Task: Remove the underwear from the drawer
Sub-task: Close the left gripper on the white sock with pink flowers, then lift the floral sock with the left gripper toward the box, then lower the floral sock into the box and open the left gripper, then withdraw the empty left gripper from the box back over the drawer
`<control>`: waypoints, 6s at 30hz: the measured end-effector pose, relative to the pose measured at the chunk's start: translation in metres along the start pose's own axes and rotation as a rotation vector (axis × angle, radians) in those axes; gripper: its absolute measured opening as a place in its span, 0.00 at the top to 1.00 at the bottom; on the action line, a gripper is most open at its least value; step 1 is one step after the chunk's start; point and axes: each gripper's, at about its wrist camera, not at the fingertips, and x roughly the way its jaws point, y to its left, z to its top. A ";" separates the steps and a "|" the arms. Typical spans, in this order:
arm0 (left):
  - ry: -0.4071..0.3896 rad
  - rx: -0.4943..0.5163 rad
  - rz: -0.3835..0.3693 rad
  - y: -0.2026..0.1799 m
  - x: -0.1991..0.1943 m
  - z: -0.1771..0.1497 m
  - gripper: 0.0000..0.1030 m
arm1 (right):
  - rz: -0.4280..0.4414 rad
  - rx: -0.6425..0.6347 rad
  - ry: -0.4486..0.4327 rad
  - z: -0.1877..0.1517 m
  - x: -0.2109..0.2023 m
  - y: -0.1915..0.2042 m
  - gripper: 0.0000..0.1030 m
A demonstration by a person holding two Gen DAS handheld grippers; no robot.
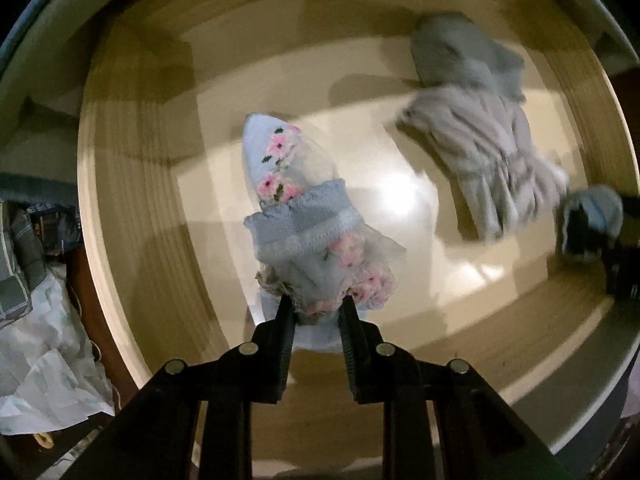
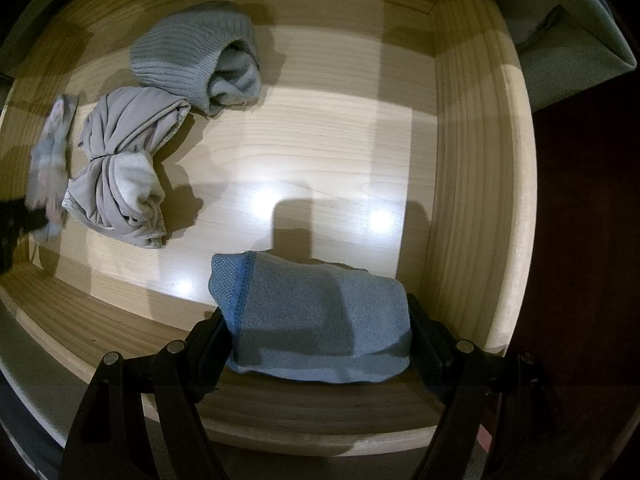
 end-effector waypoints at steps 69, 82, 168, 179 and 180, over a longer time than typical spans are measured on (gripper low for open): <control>-0.030 -0.263 -0.127 0.038 -0.022 -0.003 0.75 | -0.015 -0.012 0.024 0.000 0.004 -0.001 0.27; -0.288 -0.196 -0.062 0.023 -0.096 -0.040 0.75 | -0.027 -0.012 0.025 0.001 0.007 0.005 0.30; -0.372 -0.257 0.058 0.009 -0.086 -0.056 0.60 | -0.016 -0.038 -0.016 -0.008 0.001 0.004 0.40; -0.360 -0.292 0.038 0.007 -0.066 -0.061 0.60 | -0.033 -0.063 0.028 -0.005 0.010 0.015 0.37; -0.364 -0.292 0.038 0.007 -0.067 -0.061 0.60 | -0.037 -0.068 0.035 -0.005 0.011 0.016 0.37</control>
